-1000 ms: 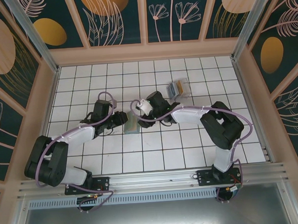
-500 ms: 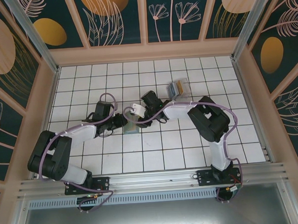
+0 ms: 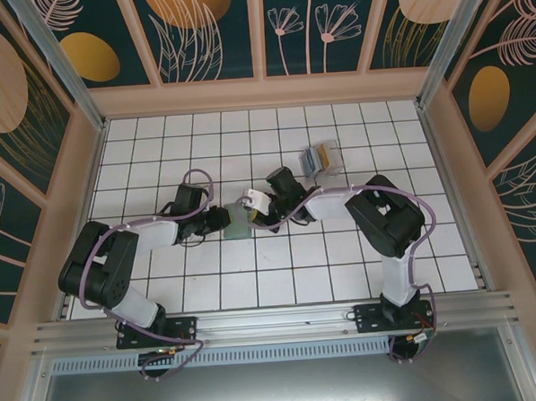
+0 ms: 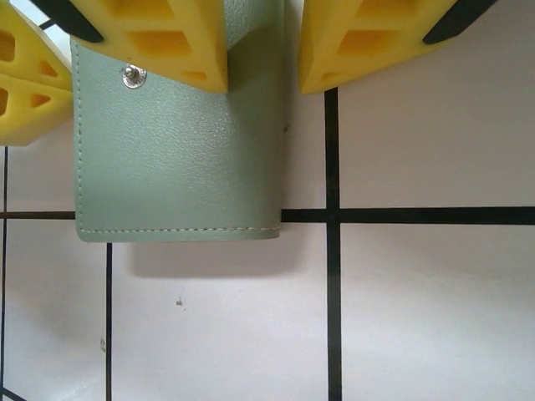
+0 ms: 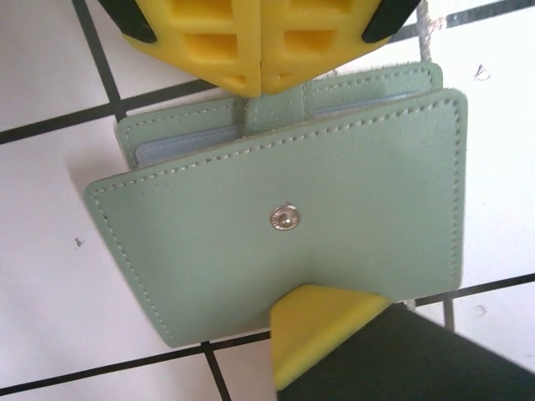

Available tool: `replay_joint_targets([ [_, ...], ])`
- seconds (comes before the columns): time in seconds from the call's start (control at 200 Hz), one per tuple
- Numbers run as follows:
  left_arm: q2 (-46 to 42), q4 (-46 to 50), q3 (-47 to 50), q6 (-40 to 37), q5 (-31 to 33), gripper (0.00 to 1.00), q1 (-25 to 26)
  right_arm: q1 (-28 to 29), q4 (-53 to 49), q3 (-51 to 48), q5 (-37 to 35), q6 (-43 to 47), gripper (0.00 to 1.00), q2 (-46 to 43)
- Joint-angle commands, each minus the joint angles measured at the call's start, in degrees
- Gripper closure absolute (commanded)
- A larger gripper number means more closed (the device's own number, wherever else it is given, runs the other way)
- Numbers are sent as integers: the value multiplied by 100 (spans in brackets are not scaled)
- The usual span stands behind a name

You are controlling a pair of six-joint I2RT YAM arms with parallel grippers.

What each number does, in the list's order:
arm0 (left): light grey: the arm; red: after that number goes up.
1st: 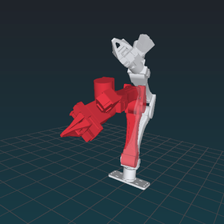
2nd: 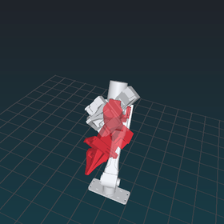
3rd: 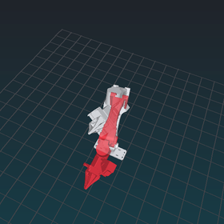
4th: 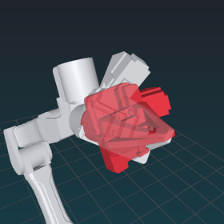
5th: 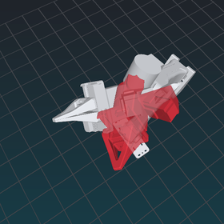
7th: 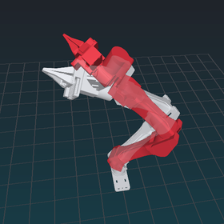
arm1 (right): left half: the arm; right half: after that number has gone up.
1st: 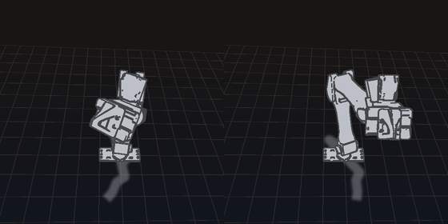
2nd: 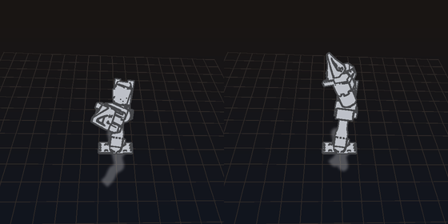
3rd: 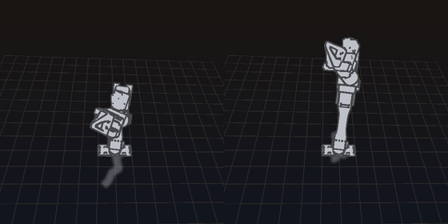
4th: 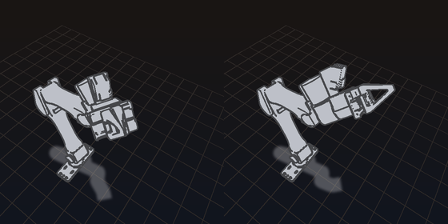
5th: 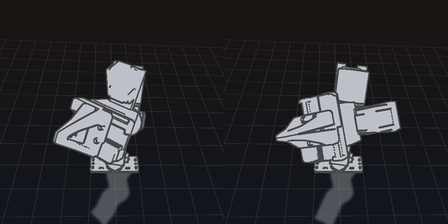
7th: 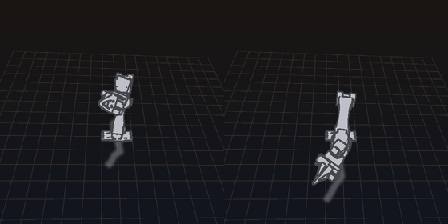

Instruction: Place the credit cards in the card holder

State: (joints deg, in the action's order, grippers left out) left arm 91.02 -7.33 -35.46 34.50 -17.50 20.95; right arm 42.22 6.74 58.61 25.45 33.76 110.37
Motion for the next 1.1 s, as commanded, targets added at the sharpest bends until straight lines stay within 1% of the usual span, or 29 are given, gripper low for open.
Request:
replay_joint_targets([
  [0.0,270,150,5,-143,364,71,-31,-102,10,-217,421,99,85,-236],
  [0.025,275,172,4,-152,379,72,-38,-100,-64,-211,438,161,76,-243],
  [0.075,254,197,11,-154,387,72,-34,-93,-284,-139,469,308,68,-201],
  [0.17,214,186,22,-205,381,72,-33,-43,-517,-36,465,590,61,-106],
  [0.215,231,223,-16,-240,386,72,-38,-25,-523,12,446,655,59,-39],
  [0.39,228,268,-57,-268,348,72,-38,74,-341,193,45,694,60,132],
  [0.495,232,346,-84,-308,370,72,-35,144,-239,209,-167,759,61,57],
  [0.631,225,286,-22,-328,365,72,-38,147,-175,179,-182,887,61,-110],
  [0.736,275,279,-31,-311,328,72,-38,167,-379,387,-197,948,60,33],
  [0.831,271,189,-5,-293,290,72,-38,249,-468,524,-350,998,60,217],
  [0.931,280,241,-22,-312,326,72,-34,309,-511,629,-460,977,67,329],
  [1.061,248,235,13,-312,362,72,-38,375,-264,441,-661,897,73,269],
  [1.096,270,273,1,-329,397,72,-38,370,-245,403,-717,875,76,266],
])
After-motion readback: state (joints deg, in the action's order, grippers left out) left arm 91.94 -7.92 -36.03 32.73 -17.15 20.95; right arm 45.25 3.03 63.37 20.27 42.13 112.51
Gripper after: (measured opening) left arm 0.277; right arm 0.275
